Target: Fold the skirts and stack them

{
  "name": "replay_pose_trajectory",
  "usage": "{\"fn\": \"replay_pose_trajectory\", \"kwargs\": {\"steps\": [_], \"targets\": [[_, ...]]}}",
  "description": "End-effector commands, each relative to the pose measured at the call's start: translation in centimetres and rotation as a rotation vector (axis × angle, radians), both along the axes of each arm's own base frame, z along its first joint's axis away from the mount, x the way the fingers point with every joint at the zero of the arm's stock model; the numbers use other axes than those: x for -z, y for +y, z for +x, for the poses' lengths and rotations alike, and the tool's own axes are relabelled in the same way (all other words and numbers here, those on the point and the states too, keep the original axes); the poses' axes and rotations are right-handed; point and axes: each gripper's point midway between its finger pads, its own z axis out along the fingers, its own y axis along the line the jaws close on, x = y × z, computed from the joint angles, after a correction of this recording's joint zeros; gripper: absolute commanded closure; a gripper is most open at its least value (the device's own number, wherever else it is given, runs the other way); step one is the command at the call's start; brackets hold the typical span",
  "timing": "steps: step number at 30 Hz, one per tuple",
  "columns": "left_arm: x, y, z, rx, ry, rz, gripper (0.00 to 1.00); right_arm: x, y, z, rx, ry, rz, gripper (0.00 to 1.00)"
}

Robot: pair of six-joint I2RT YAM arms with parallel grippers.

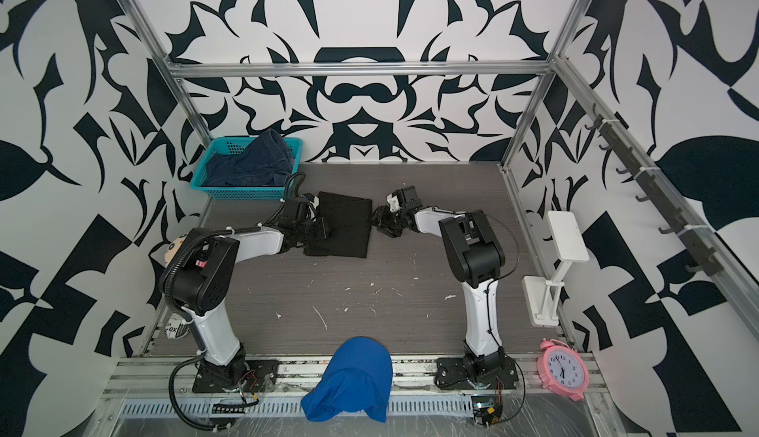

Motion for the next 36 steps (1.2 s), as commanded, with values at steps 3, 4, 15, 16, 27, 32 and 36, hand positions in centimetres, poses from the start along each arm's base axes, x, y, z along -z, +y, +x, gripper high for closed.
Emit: {"fn": "replay_pose_trajectory", "kwargs": {"steps": [3, 4, 15, 16, 27, 32, 36], "targets": [[1.5, 0.4, -0.4, -0.014, 0.032, 0.011, 0.79, 0.4, 2.6, -0.4, -0.062, 0.009, 0.062, 0.40], [1.5, 0.4, -0.4, -0.013, 0.032, 0.008, 0.79, 0.5, 3.1, -0.5, -0.066, 0.011, 0.075, 0.40], [1.5, 0.4, -0.5, -0.017, 0.031, 0.005, 0.79, 1.0, 5.5, 0.6, -0.062, 0.002, 0.172, 0.61], [1.4, 0.5, -0.6, -0.018, 0.029, 0.006, 0.80, 1.1, 5.5, 0.6, -0.056, 0.004, 0.168, 0.66], [0.8, 0.7, -0.6, -0.025, 0.009, 0.007, 0.79, 2.2, 4.5, 0.8, -0.007, 0.029, 0.092, 1.00], [-3.4, 1.1, -0.9, -0.034, -0.058, -0.013, 0.71, 1.2, 3.8, 1.7, 0.000, 0.000, 0.061, 1.00], [-9.6, 2.5, -2.3, -0.068, -0.185, -0.031, 0.44, -0.3, 1.3, 3.5, 0.006, -0.038, -0.005, 1.00]]}}
